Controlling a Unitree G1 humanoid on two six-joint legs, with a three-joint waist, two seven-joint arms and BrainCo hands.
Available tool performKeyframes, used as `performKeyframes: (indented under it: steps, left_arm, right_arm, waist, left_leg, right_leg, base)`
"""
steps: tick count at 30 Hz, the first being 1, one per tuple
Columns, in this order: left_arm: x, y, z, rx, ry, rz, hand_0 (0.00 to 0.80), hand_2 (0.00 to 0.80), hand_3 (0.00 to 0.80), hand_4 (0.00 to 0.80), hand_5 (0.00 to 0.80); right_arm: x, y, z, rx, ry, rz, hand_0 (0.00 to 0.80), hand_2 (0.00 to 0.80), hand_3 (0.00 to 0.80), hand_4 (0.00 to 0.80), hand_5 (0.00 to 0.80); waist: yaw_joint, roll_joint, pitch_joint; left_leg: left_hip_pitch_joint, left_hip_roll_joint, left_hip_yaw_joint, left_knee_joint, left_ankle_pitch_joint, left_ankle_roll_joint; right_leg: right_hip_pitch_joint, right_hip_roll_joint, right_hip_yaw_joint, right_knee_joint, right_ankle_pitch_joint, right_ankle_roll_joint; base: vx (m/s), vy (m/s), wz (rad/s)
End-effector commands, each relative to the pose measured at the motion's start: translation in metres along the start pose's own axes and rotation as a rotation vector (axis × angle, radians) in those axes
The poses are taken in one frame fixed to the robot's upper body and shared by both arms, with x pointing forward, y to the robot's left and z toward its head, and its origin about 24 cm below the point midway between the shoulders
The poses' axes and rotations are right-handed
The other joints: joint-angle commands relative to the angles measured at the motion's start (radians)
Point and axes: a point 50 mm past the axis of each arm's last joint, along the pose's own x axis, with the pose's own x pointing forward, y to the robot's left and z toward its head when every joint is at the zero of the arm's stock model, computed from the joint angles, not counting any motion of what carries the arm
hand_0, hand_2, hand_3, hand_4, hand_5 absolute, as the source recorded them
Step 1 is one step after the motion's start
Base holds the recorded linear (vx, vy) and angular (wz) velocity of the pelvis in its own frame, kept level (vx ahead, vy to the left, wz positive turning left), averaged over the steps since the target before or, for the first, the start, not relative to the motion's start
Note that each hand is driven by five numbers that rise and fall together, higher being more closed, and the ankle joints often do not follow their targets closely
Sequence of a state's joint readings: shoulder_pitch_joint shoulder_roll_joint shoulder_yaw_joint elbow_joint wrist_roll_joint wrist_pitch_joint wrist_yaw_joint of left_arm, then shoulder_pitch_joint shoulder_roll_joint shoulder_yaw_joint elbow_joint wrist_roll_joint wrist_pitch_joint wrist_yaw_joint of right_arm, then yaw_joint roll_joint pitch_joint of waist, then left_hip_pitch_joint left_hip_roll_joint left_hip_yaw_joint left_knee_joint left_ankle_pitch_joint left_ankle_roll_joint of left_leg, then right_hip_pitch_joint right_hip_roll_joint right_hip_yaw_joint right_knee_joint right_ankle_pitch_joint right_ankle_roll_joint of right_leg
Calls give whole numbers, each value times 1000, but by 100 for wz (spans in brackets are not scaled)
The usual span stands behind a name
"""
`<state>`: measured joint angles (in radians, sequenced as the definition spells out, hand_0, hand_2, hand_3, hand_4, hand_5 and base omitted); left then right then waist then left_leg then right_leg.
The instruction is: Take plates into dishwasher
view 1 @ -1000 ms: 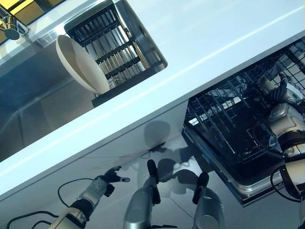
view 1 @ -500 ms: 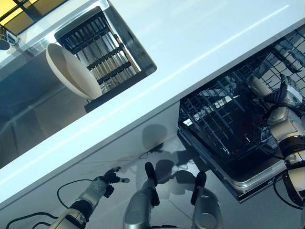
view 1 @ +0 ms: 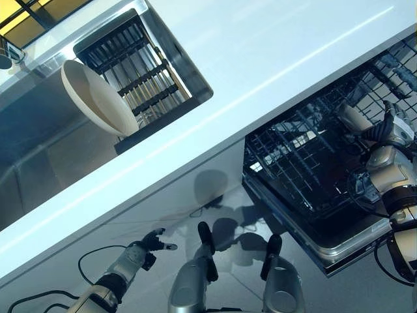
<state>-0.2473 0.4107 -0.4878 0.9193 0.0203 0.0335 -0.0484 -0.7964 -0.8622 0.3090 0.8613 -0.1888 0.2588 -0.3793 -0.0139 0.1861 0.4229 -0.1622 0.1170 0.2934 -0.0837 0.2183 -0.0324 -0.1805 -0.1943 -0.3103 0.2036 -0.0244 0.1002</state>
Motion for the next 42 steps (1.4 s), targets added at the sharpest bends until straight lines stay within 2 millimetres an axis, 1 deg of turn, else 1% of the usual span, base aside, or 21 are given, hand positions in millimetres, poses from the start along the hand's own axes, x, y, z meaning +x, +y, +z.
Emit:
performKeyframes:
  steps: [1, 7, 8, 10, 12, 14, 16, 19, 21, 22, 23, 27, 30, 32, 34, 37, 39, 42]
  left_arm:
    - [-1, 3, -4, 26, 20, 10, 0, 0, 0, 0, 0]
    - [-1, 3, -5, 27, 22, 9, 0, 0, 0, 0, 0]
    - [-14, -14, -49, -57, 131, 11, 0, 0, 0, 0, 0]
    - [-17, -20, -59, -69, 161, 5, 0, 0, 0, 0, 0]
    - [-20, -25, -67, -73, 183, -2, 0, 0, 0, 0, 0]
    - [-23, -31, -74, -72, 207, -14, 0, 0, 0, 0, 0]
    - [-24, -34, -77, -73, 217, -21, 0, 0, 0, 0, 0]
    - [-25, -38, -79, -76, 226, -29, 0, 0, 0, 0, 0]
    - [-26, -40, -81, -77, 233, -28, 0, 0, 0, 0, 0]
    - [-26, -40, -81, -78, 234, -28, 0, 0, 0, 0, 0]
    - [-26, -39, -82, -80, 237, -26, 0, 0, 0, 0, 0]
    - [-29, -37, -87, -67, 253, -19, 0, 0, 0, 0, 0]
    - [-30, -36, -90, -61, 263, -15, 0, 0, 0, 0, 0]
    - [-31, -34, -93, -65, 281, -8, 0, 0, 0, 0, 0]
    - [-33, -33, -98, -82, 302, -3, 0, 0, 0, 0, 0]
    - [-35, -33, -103, -86, 326, -9, 0, 0, 0, 0, 0]
    - [-37, -35, -107, -84, 333, -18, 0, 0, 0, 0, 0]
    - [-37, -39, -107, -85, 332, -30, 0, 0, 0, 0, 0]
  right_arm:
    - [7, -31, 8, 26, -70, -123, 0, 0, 0, 0, 0]
    - [6, -31, 8, 32, -74, -126, 0, 0, 0, 0, 0]
    - [-37, -62, 2, 354, -252, -427, 0, 0, 0, 0, 0]
    - [-43, -73, 2, 380, -289, -464, 0, 0, 0, 0, 0]
    - [-48, -79, 1, 405, -311, -479, 0, 0, 0, 0, 0]
    - [-54, -90, 4, 444, -351, -494, 0, 0, 0, 0, 0]
    - [-58, -95, 7, 448, -391, -500, 0, 0, 0, 0, 0]
    - [-63, -106, 18, 452, -467, -500, 0, 0, 0, 0, 0]
    - [-68, -115, 28, 474, -532, -487, 0, 0, 0, 0, 0]
    - [-69, -116, 29, 476, -544, -485, 0, 0, 0, 0, 0]
    - [-70, -117, 31, 471, -563, -482, 0, 0, 0, 0, 0]
    - [-71, -118, 36, 460, -589, -450, 0, 0, 0, 0, 0]
    - [-71, -117, 36, 465, -590, -433, 0, 0, 0, 0, 0]
    - [-70, -116, 41, 464, -612, -422, 0, 0, 0, 0, 0]
    - [-70, -121, 52, 459, -653, -421, 0, 0, 0, 0, 0]
    - [-70, -131, 68, 453, -715, -420, 0, 0, 0, 0, 0]
    - [-71, -138, 80, 449, -760, -409, 0, 0, 0, 0, 0]
    - [-73, -146, 99, 447, -832, -369, 0, 0, 0, 0, 0]
  waist:
    - [3, -49, -39]
    - [2, -52, -42]
    - [-54, -155, -138]
    - [-63, -171, -158]
    - [-68, -180, -174]
    - [-72, -194, -196]
    - [-75, -202, -210]
    - [-77, -212, -230]
    - [-76, -222, -247]
    - [-75, -223, -249]
    - [-75, -226, -256]
    - [-70, -237, -276]
    - [-64, -239, -282]
    - [-58, -238, -287]
    - [-49, -240, -290]
    - [-29, -243, -299]
    - [-18, -245, -304]
    - [-5, -250, -312]
  left_leg:
    - [30, 24, 12, -4, -62, -65]
    - [33, 26, 14, -4, -63, -66]
    - [126, 31, 59, -4, -104, -47]
    - [141, 30, 65, -4, -115, -43]
    - [153, 27, 71, -4, -124, -38]
    - [175, 18, 78, -4, -143, -28]
    - [189, 12, 85, -1, -156, -20]
    - [212, 2, 97, 6, -174, -9]
    - [229, -10, 104, 13, -192, 5]
    - [231, -12, 104, 14, -194, 7]
    - [235, -16, 106, 12, -195, 10]
    - [247, -34, 113, 1, -210, 28]
    - [247, -45, 107, -2, -215, 34]
    - [250, -56, 98, -4, -224, 42]
    - [253, -65, 89, -4, -230, 48]
    - [250, -76, 76, -4, -233, 54]
    - [250, -84, 65, -4, -236, 59]
    - [252, -99, 47, -4, -242, 70]
  right_leg:
    - [-32, 33, 31, 87, -74, -26]
    - [-27, 35, 30, 83, -72, -26]
    - [108, 59, 45, -44, -29, -8]
    - [125, 63, 54, -69, -20, -6]
    - [138, 62, 58, -82, -16, -2]
    - [150, 54, 65, -90, -11, 5]
    - [158, 45, 69, -94, -8, 11]
    - [175, 30, 76, -100, -1, 22]
    - [184, 12, 85, -97, 7, 37]
    - [185, 8, 86, -96, 9, 41]
    - [190, 0, 89, -96, 20, 51]
    - [187, -36, 89, -71, 84, 83]
    - [187, -46, 87, -66, 111, 89]
    - [178, -60, 83, -51, 140, 93]
    - [174, -74, 77, -39, 168, 98]
    - [181, -91, 66, -23, 189, 103]
    - [186, -95, 66, -10, 197, 103]
    - [188, -106, 72, 22, 216, 106]
  base:
    - [0, 0, 0]
    - [85, 57, -2]
    - [520, 370, 5]
    - [359, 257, 8]
    - [145, 120, -25]
    - [156, 167, -20]
    - [124, 156, -22]
    - [122, 161, -16]
    - [136, 194, -11]
    - [131, 194, -12]
    - [89, 132, -12]
    - [87, 118, -5]
    - [41, 81, 1]
    - [71, 141, 1]
    - [79, 108, 2]
    - [75, 94, -2]
    - [60, 129, -5]
    - [57, 156, -9]
